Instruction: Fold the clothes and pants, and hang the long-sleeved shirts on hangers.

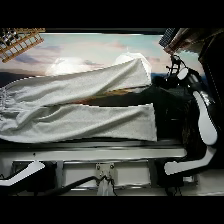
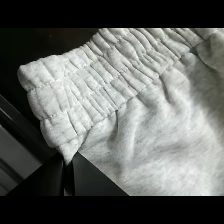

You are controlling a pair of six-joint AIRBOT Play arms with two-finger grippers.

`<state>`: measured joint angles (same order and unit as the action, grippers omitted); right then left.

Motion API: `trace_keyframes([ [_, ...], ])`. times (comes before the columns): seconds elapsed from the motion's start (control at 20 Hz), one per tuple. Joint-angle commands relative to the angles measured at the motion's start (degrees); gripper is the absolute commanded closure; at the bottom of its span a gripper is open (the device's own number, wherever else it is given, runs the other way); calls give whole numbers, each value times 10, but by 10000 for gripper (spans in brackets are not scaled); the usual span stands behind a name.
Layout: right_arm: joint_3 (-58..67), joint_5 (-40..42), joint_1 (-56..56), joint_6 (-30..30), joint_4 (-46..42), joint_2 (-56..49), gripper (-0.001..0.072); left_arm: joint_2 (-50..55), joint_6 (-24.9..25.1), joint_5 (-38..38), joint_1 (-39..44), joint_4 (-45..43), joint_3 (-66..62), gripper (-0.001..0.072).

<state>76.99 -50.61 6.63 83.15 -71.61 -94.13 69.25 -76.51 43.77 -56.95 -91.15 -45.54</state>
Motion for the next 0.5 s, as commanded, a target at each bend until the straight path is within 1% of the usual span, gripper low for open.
trace_keyframes([
  [0.0,103,-51,1,3,43,-92,344,0,0,0,1,8,0,678],
  [0.1,134,-68,1,3,42,-122,344,0,0,-3,1,8,0,678],
  [0.25,158,-68,1,3,36,-143,344,0,0,-8,1,8,0,678],
  [0.45,166,-45,1,-7,33,-153,344,0,0,-10,1,8,0,678],
])
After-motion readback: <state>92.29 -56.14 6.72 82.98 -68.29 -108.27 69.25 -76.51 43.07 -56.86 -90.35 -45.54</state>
